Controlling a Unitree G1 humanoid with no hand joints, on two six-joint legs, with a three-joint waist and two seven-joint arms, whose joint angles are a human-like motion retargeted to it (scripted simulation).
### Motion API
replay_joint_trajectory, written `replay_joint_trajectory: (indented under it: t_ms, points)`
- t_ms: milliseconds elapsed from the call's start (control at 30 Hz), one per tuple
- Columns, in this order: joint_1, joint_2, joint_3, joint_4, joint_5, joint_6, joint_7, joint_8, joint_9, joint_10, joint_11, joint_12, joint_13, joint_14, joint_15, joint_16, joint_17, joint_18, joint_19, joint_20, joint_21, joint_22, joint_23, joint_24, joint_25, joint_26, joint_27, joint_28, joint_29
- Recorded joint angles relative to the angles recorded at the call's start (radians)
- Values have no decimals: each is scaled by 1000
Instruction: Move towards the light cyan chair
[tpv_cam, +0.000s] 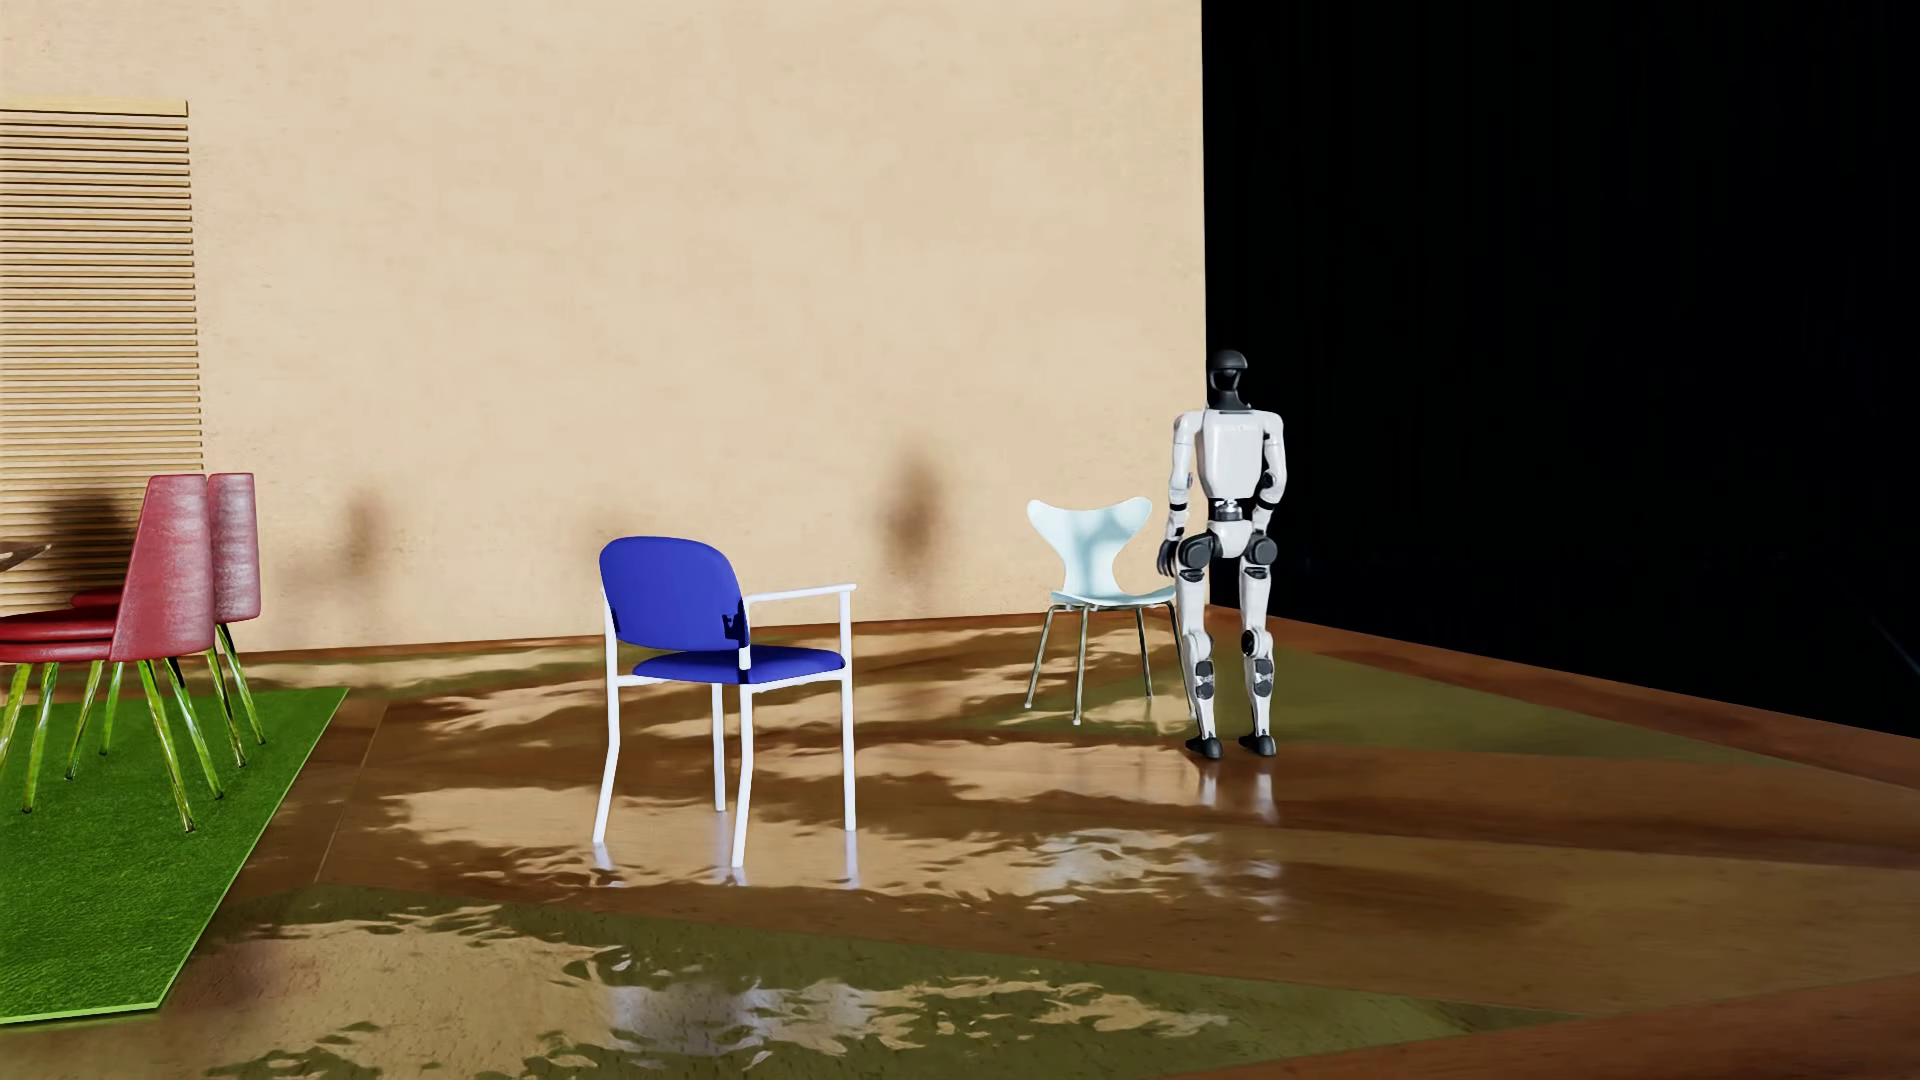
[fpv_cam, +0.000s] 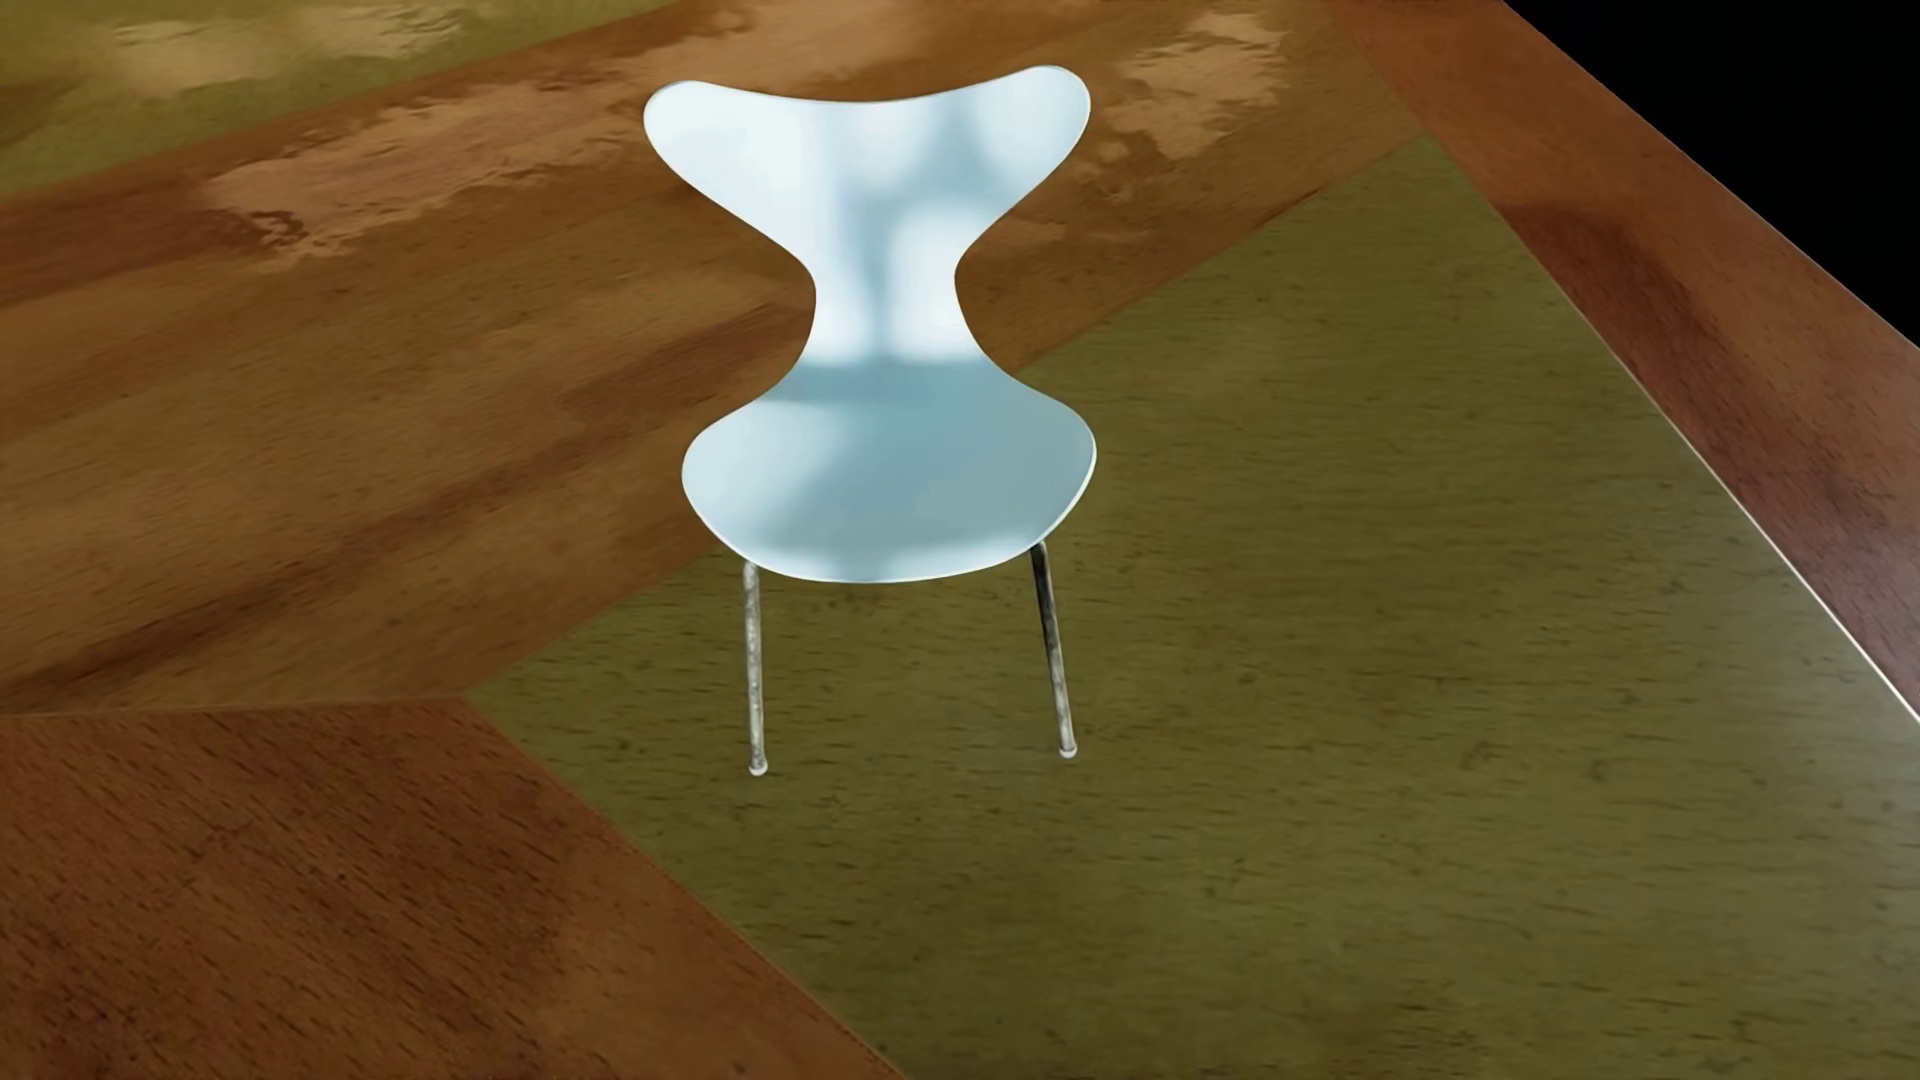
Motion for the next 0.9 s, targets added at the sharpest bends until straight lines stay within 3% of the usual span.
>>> replay_joint_trajectory:
  t_ms: [233,433,633,900]
  points:
    - [4,2,-1,1,1,2,5,5,8,5,6,6,1,-5,-1,-4,15,8,0,20,2,-7,4,12,-15,-7,0,-10,-1]
    - [4,-2,0,1,1,2,6,7,19,-1,5,-18,-8,-5,2,15,20,11,3,16,6,7,2,69,-15,-83,10,-108,8]
    - [3,-10,1,-4,-4,1,9,10,19,-19,2,4,-11,2,6,-12,13,10,8,57,14,-2,4,82,-16,-35,2,-33,7]
    - [3,-10,3,-10,-9,1,1,0,16,-18,7,8,-9,3,2,-3,3,15,12,51,26,5,8,73,-13,-40,-5,-40,12]
